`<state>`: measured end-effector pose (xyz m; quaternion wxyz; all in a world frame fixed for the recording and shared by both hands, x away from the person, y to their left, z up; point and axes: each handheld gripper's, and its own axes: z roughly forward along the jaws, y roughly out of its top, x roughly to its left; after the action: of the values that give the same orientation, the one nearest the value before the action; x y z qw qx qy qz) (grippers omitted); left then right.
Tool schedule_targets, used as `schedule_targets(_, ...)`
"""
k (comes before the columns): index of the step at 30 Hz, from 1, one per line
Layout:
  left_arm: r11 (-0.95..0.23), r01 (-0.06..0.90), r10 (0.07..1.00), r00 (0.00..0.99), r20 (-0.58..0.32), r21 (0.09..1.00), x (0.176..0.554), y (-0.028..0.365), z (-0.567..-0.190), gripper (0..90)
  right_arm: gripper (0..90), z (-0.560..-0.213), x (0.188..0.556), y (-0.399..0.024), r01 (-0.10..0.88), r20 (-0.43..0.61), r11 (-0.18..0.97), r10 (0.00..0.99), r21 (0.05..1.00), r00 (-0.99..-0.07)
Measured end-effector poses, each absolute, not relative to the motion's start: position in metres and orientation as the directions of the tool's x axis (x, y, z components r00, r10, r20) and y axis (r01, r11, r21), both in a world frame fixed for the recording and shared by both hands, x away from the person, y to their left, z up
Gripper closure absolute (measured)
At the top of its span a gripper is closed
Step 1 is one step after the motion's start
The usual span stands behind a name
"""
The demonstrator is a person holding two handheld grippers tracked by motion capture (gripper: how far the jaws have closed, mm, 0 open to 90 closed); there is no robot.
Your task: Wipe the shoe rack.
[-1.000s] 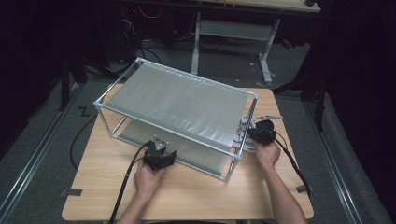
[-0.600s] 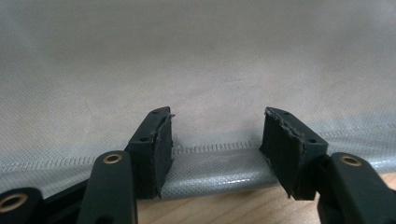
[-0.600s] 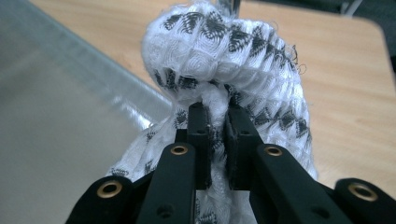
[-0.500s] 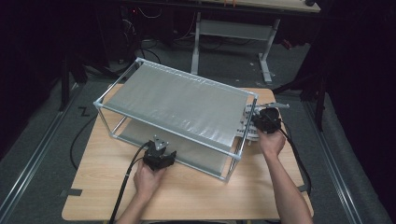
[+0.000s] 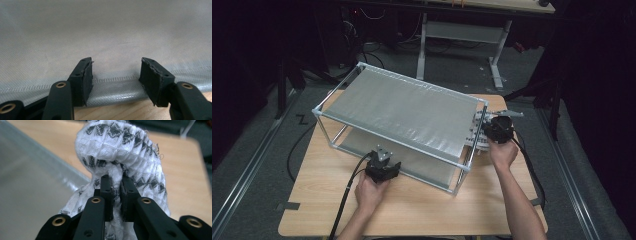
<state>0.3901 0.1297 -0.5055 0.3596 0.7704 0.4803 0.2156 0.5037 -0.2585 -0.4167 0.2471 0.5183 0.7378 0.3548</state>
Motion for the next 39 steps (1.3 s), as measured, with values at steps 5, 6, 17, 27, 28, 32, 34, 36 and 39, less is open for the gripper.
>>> schedule_targets(5, -0.279, 0.586, 0.894, 0.448, -0.017, 0.761, 0.390, 0.130, -0.506, 43.6, 82.6, -0.463, 0.505, -0.255, 0.661, 0.018, 0.208, 0.948, 0.721, -0.318)
schedule_targets(6, -0.279, 0.585, 0.894, 0.448, -0.016, 0.761, 0.390, 0.130, -0.506, 43.7, 82.5, -0.470, 0.505, -0.253, 0.671, 0.017, 0.210, 0.949, 0.712, -0.315)
schedule_targets(17, -0.285, 0.582, 0.891, 0.453, -0.014, 0.762, 0.388, 0.130, -0.505, 45.8, 82.0, -0.465, 0.506, -0.255, 0.648, 0.032, 0.176, 0.955, 0.741, -0.296)
schedule_targets(27, -0.293, 0.579, 0.887, 0.461, -0.009, 0.760, 0.388, 0.130, -0.505, 47.4, 82.1, -0.413, 0.503, -0.256, 0.548, 0.004, 0.183, 0.947, 0.816, -0.322)
schedule_targets(28, -0.293, 0.579, 0.887, 0.461, -0.009, 0.761, 0.388, 0.130, -0.505, 47.5, 82.1, -0.407, 0.502, -0.257, 0.536, 0.001, 0.183, 0.946, 0.824, -0.324)
schedule_targets(32, -0.293, 0.579, 0.887, 0.461, -0.009, 0.761, 0.388, 0.130, -0.505, 47.5, 82.1, -0.390, 0.498, -0.258, 0.500, -0.013, 0.188, 0.943, 0.845, -0.333)
schedule_targets(34, -0.293, 0.579, 0.887, 0.461, -0.010, 0.761, 0.388, 0.130, -0.505, 47.5, 82.1, -0.388, 0.498, -0.258, 0.500, -0.016, 0.189, 0.943, 0.845, -0.331)
schedule_targets(36, -0.294, 0.579, 0.887, 0.461, -0.009, 0.760, 0.388, 0.130, -0.505, 47.5, 82.2, -0.391, 0.499, -0.257, 0.505, -0.020, 0.194, 0.944, 0.841, -0.328)
schedule_targets(39, -0.293, 0.579, 0.887, 0.461, -0.009, 0.760, 0.388, 0.130, -0.505, 47.5, 82.4, -0.404, 0.505, -0.255, 0.535, -0.042, 0.218, 0.946, 0.816, -0.321)
